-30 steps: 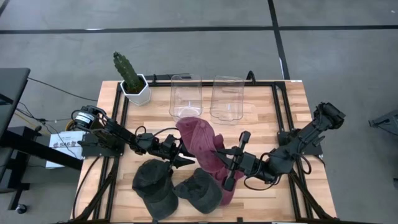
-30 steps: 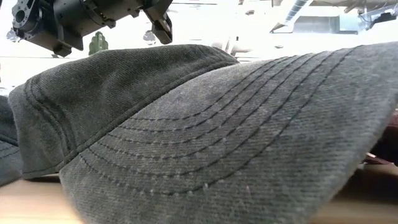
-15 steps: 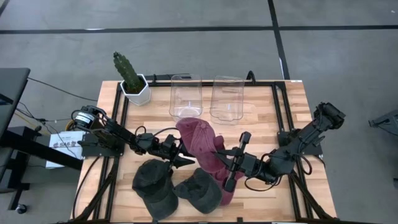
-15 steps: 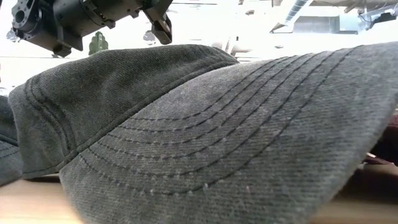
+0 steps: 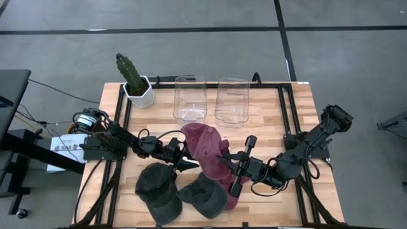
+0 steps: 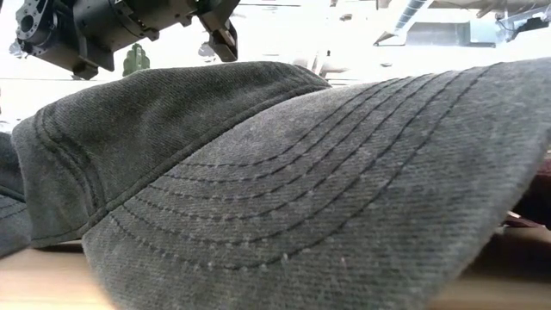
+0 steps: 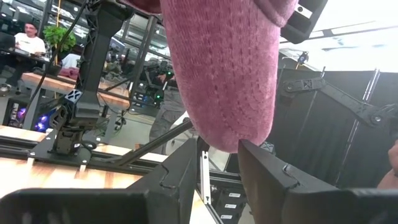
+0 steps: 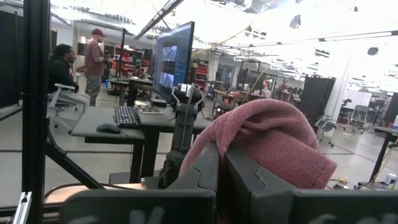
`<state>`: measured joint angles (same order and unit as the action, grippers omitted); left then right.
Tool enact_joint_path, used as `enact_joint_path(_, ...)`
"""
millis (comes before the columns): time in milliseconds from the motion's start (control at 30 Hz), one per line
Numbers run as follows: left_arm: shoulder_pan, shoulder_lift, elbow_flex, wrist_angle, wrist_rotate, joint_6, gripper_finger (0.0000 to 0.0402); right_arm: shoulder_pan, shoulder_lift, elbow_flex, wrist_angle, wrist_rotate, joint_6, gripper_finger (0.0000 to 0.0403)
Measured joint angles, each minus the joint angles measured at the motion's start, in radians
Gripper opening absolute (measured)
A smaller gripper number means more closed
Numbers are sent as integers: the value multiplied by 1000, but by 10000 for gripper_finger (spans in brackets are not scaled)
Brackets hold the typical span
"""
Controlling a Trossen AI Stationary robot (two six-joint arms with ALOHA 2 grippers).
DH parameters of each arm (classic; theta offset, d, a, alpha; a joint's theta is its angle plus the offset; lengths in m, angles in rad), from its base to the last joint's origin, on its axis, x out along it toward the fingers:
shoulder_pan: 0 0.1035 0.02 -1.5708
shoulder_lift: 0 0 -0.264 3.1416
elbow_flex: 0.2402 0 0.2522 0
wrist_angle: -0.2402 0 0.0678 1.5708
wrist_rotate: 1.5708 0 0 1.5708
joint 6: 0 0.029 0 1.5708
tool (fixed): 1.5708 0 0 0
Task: Pick & Place hat
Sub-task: Put the top maroon head cap into the right transparent bin
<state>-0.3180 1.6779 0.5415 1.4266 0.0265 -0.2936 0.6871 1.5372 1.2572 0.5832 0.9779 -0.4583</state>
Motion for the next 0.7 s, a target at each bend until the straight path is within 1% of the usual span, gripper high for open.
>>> enact_joint_path(200, -11, -2, 0, 18, 8, -3, 116, -12, 0, 0, -64, 1, 58, 0)
enact_joint_path(367, -27, -3, 0, 33, 36, -3, 116, -11, 0, 0, -105, 45, 73, 0)
enact_joint_path(700, -48, -3, 0, 41, 39, -2, 112, 7, 0, 0, -158, 81, 99, 0)
